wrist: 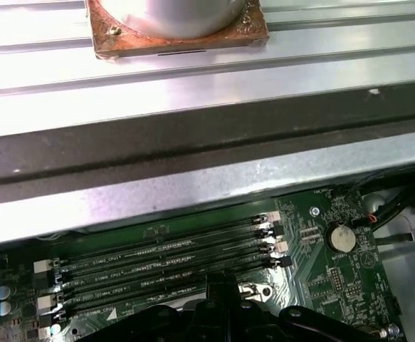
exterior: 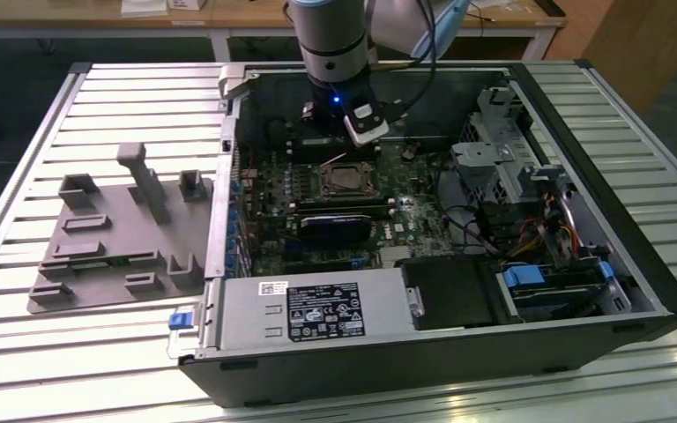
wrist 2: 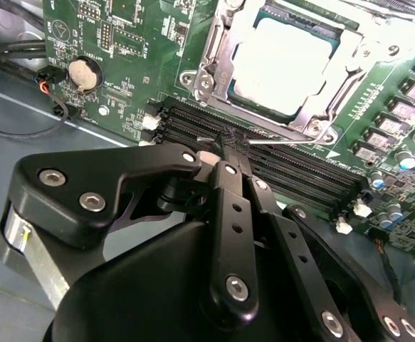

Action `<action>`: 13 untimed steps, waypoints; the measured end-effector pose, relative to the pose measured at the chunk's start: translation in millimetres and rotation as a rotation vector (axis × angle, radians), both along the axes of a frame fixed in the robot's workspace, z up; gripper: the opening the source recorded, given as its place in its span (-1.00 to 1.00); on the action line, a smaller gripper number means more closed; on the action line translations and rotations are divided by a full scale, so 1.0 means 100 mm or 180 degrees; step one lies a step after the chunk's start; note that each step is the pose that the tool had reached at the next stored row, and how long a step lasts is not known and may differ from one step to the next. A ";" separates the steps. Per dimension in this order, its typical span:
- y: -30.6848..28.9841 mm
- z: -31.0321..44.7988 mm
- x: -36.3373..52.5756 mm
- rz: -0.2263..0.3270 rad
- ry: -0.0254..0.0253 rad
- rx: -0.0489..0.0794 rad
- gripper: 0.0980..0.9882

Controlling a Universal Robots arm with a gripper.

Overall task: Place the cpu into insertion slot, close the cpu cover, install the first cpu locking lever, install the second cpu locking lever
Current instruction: 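Install the first cpu locking lever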

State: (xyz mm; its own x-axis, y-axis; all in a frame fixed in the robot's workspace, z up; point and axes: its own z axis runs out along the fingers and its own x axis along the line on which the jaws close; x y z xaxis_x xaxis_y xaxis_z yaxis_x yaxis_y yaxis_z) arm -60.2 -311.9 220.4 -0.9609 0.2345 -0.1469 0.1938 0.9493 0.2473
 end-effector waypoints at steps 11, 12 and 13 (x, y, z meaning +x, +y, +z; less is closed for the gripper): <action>0.002 -0.034 -0.022 -0.0021 -0.0103 -0.0003 -0.98; 0.002 -0.039 -0.026 -0.0029 -0.0113 -0.0004 -0.98; 0.002 -0.042 -0.031 -0.0038 -0.0115 -0.0006 -0.98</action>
